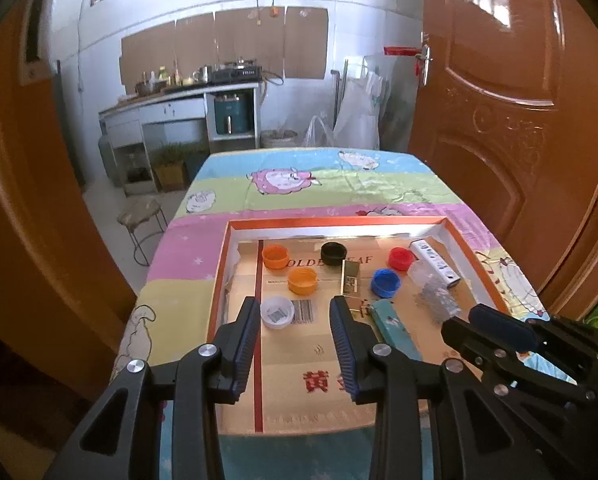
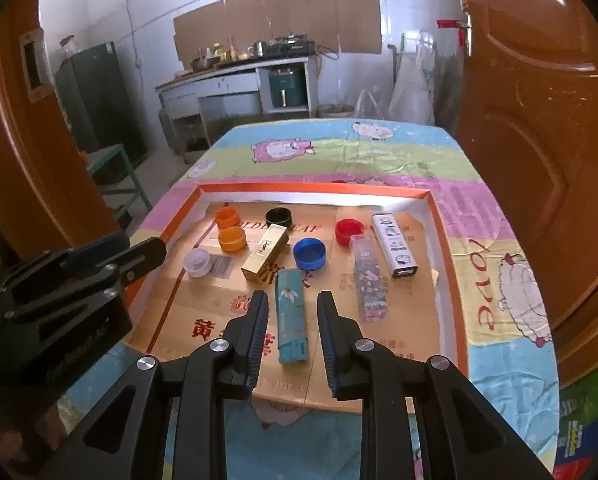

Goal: Organize rigid objects

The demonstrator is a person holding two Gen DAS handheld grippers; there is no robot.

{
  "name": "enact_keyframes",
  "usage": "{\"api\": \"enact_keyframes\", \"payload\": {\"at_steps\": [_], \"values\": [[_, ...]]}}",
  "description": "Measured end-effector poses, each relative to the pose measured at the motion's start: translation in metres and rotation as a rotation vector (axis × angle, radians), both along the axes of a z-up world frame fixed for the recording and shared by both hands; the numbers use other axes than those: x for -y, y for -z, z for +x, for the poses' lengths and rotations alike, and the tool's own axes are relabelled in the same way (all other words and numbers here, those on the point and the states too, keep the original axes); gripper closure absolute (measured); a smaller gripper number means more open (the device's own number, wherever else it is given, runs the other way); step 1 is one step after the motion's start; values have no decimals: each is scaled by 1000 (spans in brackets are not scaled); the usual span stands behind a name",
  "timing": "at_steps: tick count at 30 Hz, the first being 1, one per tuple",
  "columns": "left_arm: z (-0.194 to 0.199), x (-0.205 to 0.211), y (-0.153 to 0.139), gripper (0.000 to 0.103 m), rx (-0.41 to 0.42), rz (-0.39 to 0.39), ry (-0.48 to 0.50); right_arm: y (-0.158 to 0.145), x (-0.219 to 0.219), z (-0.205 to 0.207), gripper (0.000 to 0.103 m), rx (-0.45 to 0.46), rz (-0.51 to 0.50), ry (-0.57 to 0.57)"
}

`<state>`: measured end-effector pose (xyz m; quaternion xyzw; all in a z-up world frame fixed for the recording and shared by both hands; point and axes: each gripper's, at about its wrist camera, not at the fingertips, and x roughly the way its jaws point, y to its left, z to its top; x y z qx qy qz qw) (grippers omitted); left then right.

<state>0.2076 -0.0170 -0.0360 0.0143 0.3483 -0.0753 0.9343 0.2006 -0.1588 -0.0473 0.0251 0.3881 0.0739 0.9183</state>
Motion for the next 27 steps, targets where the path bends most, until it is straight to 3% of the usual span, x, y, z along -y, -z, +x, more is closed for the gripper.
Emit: {"api": "enact_keyframes", "payload": {"at_steps": [8, 13, 27], "values": [[-42, 4, -16, 67, 71, 6, -35, -10, 6, -28, 77, 34, 2, 28], [-57, 3, -20, 67, 64, -31, -26, -17, 6, -48, 77, 66, -9, 35], [-108, 5, -33, 67, 115, -21, -25, -32, 3, -100, 77, 115, -30, 48]]}}
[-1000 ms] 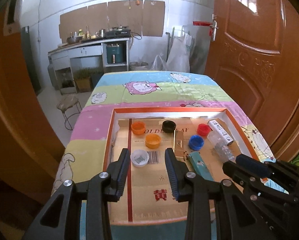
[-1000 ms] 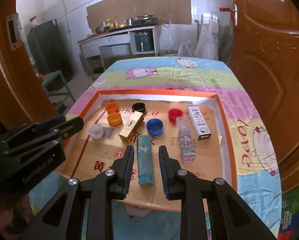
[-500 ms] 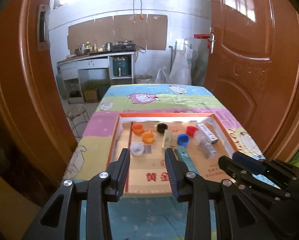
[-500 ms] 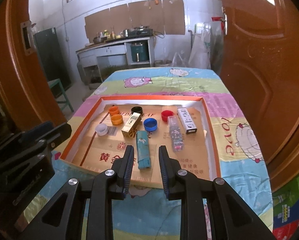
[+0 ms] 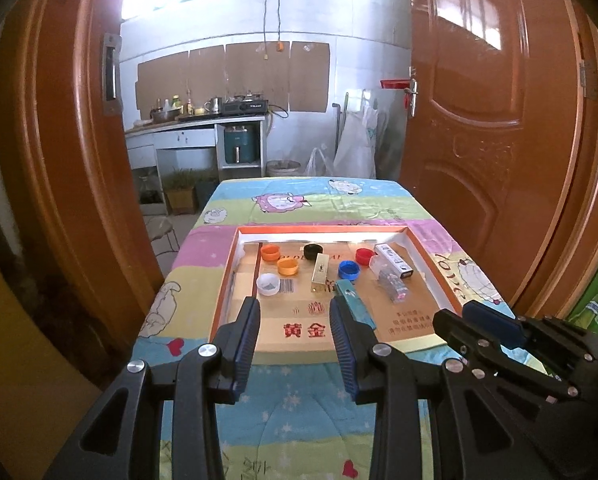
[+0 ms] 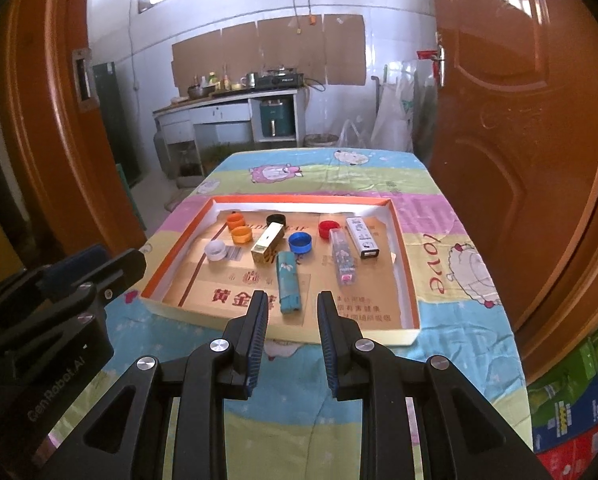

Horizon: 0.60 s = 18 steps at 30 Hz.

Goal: Organize rigid objects

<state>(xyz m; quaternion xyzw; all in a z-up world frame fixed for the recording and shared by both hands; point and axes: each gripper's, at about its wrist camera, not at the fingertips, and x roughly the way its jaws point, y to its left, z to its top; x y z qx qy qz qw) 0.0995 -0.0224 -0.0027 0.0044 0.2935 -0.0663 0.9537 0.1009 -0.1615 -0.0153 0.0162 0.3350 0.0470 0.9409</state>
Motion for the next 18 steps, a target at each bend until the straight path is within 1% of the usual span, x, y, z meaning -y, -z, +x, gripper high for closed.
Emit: {"api": "enact_keyframes", "payload": {"at_steps": [5, 18], "values": [[-18, -1, -3, 67, 8, 14, -13, -4, -4, -21, 77, 16, -5, -3], [-57, -10, -11, 67, 44, 7, -45, -18, -14, -66, 77, 70, -26, -10]]}}
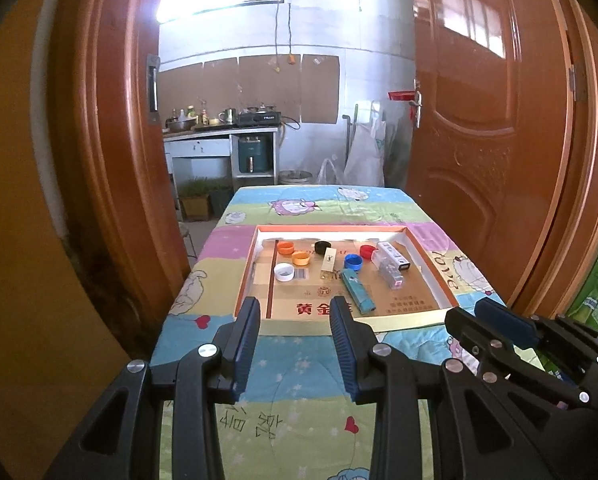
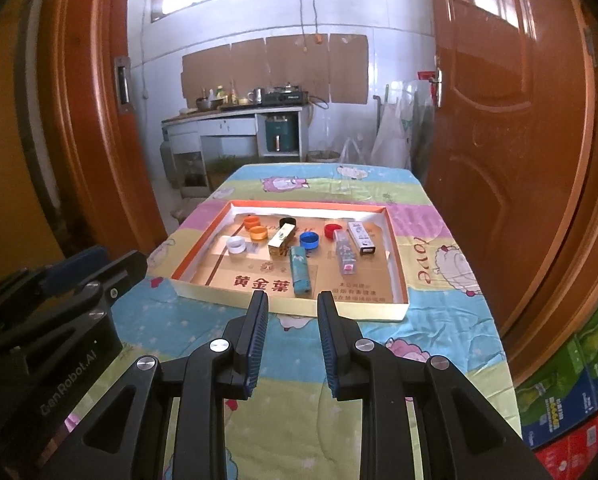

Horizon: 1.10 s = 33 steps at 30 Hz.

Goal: Organize rigid objects

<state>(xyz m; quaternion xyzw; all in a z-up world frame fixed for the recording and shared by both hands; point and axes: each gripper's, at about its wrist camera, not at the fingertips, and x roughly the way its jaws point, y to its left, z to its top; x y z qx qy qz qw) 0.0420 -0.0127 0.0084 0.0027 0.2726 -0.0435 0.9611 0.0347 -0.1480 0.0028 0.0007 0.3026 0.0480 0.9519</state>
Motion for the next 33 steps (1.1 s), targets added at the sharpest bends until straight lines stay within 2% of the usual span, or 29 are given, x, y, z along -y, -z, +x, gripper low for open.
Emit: {"api": "enact_keyframes", "payload": {"at_steps": [11, 33], "values": [[-32, -6, -11, 67, 58, 3, -27, -13, -9, -28, 77, 45, -13, 9], [-52, -10, -14, 67, 57, -24, 1, -21, -10, -54, 77, 90, -6, 25]]}}
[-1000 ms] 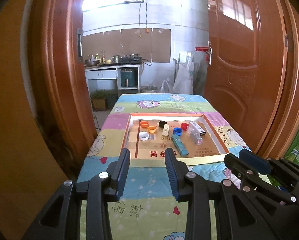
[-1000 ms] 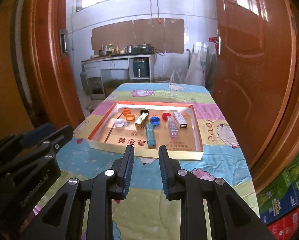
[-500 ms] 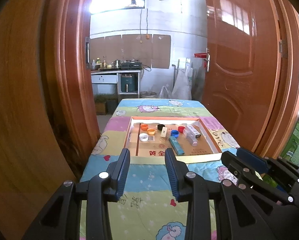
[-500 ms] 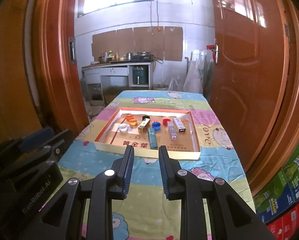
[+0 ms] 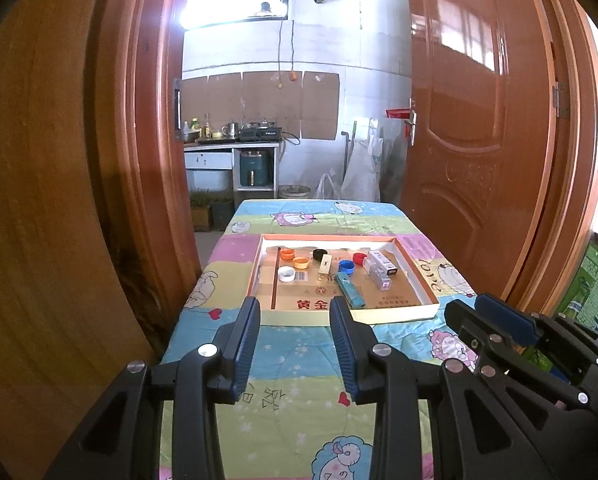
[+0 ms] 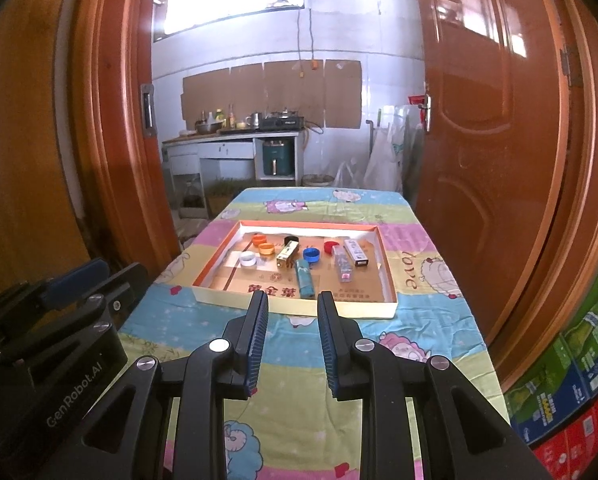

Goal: Organize rigid objects

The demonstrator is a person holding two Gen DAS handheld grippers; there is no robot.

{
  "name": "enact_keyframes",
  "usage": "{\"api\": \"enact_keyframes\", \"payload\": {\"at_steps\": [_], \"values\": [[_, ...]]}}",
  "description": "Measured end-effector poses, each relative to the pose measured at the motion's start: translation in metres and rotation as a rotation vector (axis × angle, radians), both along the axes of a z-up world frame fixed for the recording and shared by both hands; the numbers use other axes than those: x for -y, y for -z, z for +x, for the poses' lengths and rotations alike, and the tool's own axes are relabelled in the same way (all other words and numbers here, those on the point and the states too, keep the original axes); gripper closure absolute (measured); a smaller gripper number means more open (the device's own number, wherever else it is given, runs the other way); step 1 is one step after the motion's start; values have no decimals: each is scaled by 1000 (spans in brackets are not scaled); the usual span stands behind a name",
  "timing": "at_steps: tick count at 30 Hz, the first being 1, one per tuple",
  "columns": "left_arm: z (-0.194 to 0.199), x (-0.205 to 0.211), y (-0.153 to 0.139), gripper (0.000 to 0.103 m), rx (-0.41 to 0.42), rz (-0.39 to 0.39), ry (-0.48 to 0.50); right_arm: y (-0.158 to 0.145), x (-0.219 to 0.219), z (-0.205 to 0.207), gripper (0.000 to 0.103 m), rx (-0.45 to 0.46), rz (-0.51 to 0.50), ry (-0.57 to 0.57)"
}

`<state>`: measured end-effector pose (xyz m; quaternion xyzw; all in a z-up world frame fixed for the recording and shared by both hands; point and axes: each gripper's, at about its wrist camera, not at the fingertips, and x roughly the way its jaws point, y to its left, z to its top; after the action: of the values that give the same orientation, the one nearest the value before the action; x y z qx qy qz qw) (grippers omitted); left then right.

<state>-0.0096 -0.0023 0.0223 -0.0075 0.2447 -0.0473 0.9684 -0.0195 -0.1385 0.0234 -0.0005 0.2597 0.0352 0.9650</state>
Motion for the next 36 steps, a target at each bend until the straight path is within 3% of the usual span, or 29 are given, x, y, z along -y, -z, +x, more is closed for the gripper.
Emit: {"api": "enact_keyframes", "payload": {"at_steps": [36], "values": [[-10, -2, -4, 67, 24, 5, -1, 0, -1, -6, 77, 14, 0, 3]]}}
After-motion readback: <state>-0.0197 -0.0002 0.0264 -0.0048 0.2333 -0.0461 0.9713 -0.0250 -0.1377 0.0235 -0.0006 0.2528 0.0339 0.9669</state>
